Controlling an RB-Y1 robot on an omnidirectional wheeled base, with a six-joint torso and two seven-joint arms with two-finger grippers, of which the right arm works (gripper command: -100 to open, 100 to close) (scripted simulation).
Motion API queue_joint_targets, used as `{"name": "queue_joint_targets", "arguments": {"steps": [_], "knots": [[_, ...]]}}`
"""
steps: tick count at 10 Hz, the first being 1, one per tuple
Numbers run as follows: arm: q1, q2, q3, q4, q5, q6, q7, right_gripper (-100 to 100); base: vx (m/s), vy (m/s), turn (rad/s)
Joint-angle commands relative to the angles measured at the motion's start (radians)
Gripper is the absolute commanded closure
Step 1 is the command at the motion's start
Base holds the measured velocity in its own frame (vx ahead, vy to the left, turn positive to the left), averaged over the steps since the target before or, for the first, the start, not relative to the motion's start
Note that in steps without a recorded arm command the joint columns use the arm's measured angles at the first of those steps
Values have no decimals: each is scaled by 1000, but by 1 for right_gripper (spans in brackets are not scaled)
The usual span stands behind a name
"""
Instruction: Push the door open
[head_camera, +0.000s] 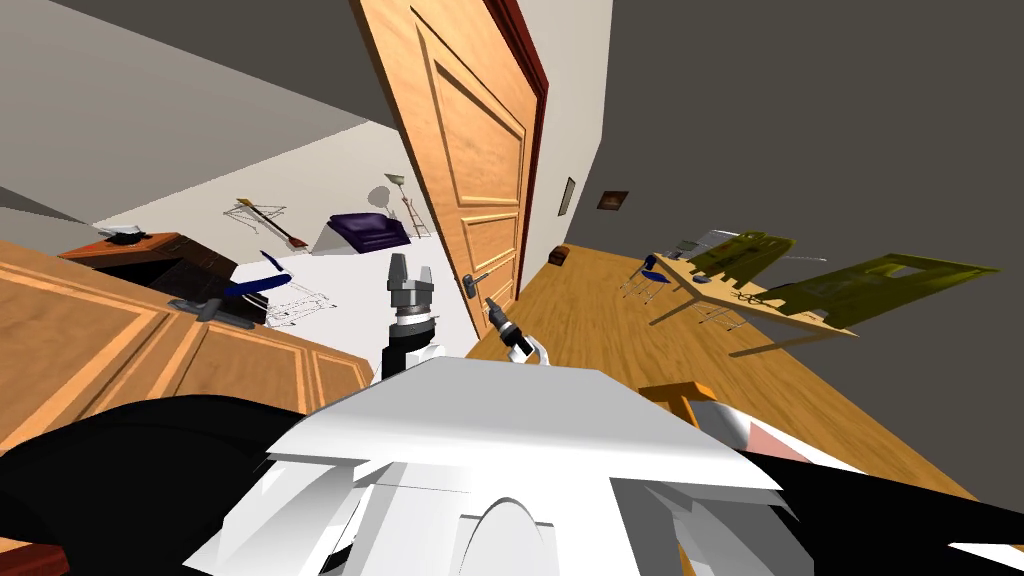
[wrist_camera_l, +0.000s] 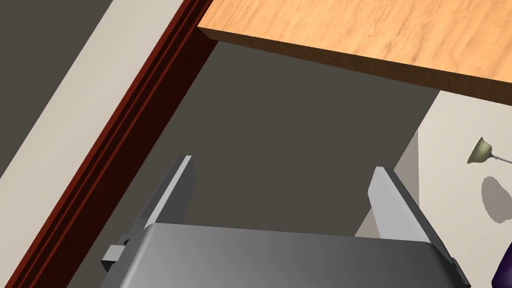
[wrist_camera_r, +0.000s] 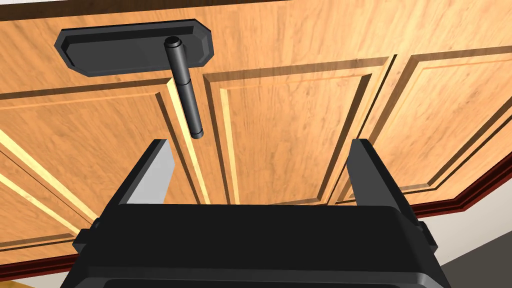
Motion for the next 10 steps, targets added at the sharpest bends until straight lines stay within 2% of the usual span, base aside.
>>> {"name": "queue_joint_targets", "arguments": {"steps": [1, 6, 10], "knots": [[-21, 6, 22, 37, -4, -6, -8, -100, 135, -56, -1], [-92, 20, 117, 139, -17, -4, -38, -100, 184, -46, 2], [-136, 33, 176, 203, -26, -2, -57, -100, 186, -42, 2]]}}
